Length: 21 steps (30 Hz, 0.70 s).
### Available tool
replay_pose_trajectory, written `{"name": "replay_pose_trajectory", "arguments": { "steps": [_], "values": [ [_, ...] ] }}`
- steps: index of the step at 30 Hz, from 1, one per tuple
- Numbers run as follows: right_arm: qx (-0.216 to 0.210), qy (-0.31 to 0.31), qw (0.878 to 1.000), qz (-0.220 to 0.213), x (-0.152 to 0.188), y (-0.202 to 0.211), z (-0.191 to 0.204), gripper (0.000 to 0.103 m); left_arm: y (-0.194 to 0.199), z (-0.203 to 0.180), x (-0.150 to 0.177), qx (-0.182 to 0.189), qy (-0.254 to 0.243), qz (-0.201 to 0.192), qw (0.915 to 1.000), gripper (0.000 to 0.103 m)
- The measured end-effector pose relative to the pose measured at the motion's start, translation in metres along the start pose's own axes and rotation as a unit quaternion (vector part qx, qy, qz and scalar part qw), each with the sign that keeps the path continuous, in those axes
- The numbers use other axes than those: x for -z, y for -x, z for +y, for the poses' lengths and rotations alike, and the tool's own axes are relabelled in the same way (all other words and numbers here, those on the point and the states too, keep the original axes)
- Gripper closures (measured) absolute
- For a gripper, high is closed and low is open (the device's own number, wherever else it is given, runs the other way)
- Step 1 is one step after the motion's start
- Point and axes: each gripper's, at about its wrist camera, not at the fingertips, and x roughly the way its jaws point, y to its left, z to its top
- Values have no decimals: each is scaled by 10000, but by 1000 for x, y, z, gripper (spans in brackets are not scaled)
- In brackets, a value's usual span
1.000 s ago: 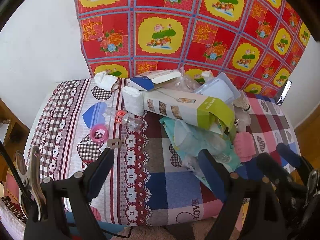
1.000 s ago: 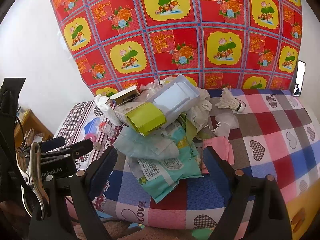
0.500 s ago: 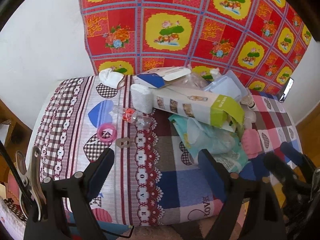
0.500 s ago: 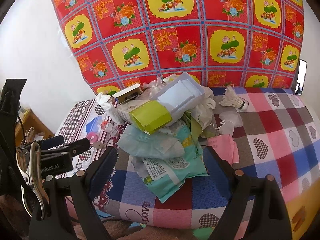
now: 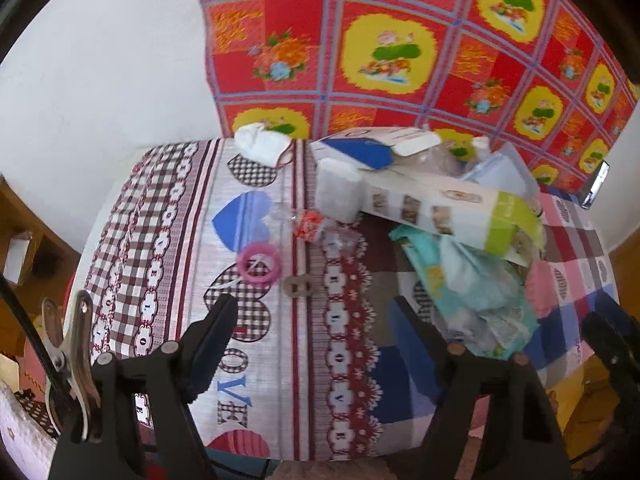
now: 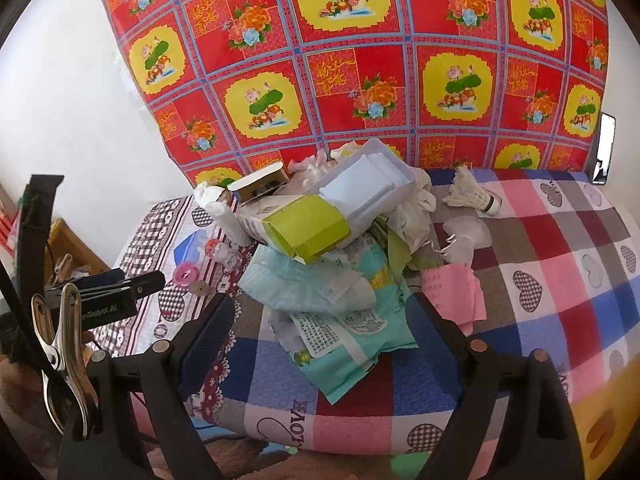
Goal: Collect trash
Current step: 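Move the left gripper toward the pink plastic ring on the sheet, then close the left gripper on the pink plastic ring and lift it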
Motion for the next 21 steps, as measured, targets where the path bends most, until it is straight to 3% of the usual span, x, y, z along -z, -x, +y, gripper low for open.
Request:
{"name": "replay_pose_trajectory", "arguments": {
  "steps": [4,14,17,21],
  "values": [
    [15,-35,10000,41,1,-2,1,13,-10,16,0,-152,124,69,9998,32],
    [90,-139,9996,221,4,-11,2,14,-33,31,-2,-28,95,234,9997,39],
    [69,-108,9996,248,4,-13,5,20,-41,35,-5,-56,56,266,9996,42],
    [53,-112,9995,293,6,-15,11,20,-55,40,-10,-46,17,329,9994,41]
  ]
}}
